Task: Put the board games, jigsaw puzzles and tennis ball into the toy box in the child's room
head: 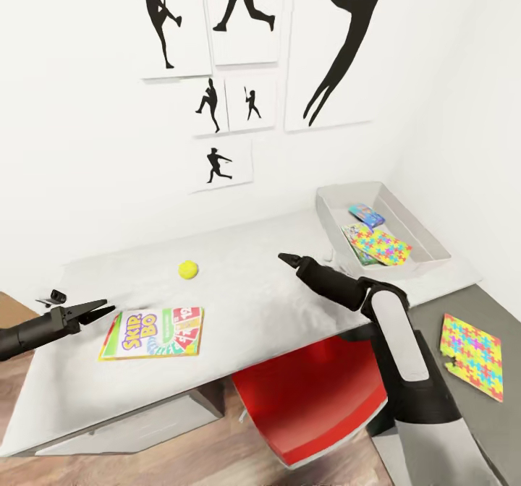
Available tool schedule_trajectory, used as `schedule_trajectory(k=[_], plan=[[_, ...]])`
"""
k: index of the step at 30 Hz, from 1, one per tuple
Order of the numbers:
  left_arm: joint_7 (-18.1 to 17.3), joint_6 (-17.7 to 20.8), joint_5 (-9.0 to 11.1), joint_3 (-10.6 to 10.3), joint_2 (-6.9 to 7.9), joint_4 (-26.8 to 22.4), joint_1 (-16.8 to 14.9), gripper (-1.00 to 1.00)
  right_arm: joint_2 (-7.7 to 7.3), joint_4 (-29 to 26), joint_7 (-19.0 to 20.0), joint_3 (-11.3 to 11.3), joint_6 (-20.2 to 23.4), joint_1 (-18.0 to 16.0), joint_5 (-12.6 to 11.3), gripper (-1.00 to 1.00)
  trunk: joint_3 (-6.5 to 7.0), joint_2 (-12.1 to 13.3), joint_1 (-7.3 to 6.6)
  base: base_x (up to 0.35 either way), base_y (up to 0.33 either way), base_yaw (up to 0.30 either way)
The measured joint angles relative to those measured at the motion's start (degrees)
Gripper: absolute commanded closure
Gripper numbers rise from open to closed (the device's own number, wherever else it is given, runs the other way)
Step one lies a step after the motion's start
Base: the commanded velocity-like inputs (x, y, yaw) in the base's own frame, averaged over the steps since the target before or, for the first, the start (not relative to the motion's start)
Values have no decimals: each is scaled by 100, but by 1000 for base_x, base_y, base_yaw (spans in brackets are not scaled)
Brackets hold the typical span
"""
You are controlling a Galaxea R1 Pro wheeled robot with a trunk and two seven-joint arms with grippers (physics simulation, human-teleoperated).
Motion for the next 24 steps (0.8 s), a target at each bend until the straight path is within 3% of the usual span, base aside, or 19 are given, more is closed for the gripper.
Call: schedule_trajectory(k=[8,12,24], plan=[[1,0,2,1,7,5,-1,-100,236,223,-415,359,-20,-248,26,-100,-21,0,-1,-61,82,231],[1,0,3,5,12,8,0,-100,333,401,-455,409,-23,-315,42,-100,-34,0,-1,-13,17,260],[1,0,13,2,104,17,4,-100,405,1004,-481,516,-25,-544,142,-100,-75,0,-1,-3,4,265]])
